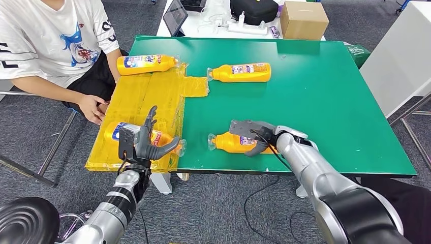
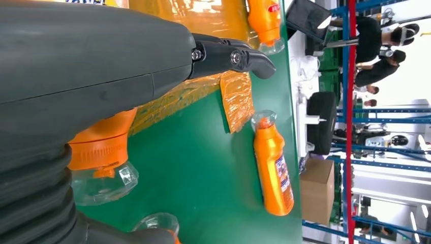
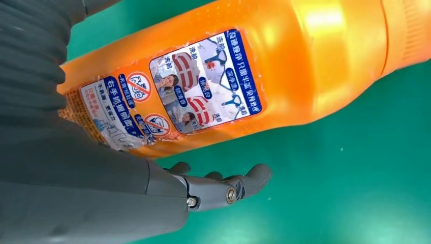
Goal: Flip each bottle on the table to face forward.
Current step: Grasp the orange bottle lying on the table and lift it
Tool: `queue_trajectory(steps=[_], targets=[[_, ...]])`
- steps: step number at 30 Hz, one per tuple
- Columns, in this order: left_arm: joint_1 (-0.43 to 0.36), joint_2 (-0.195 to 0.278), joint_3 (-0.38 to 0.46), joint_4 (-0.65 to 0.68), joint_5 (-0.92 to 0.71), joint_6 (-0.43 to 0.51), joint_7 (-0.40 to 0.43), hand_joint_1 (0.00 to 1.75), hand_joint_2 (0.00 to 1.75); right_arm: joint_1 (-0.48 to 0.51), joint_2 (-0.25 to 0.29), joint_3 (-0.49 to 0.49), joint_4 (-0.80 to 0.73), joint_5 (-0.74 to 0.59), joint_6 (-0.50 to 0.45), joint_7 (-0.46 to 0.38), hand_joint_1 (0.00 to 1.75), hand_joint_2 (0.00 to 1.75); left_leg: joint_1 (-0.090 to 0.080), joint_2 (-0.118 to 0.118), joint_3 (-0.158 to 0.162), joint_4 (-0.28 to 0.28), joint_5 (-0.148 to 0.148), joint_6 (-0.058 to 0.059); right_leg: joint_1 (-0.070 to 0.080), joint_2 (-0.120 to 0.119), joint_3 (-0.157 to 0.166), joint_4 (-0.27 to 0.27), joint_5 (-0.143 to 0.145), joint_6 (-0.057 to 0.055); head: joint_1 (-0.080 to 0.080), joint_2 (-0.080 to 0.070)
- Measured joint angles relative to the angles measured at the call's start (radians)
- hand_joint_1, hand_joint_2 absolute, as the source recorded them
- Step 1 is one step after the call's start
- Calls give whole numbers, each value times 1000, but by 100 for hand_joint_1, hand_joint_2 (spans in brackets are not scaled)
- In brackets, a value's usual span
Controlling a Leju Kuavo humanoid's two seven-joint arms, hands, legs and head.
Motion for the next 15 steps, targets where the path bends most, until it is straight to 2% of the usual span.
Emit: queue_trajectory(steps=[8,15], targets=[[-9,-1,0,32,8,-2,1,0,175,-28,1,88,24,69,42,12,0,175,0,0,0,0,0,0,0,0,0,0,0,0,0,0],[-11,-2,1,49,21,6,2,0,175,-24,4,214,42,152,-3,84,0,175,0,0,0,0,0,0,0,0,0,0,0,0,0,0]])
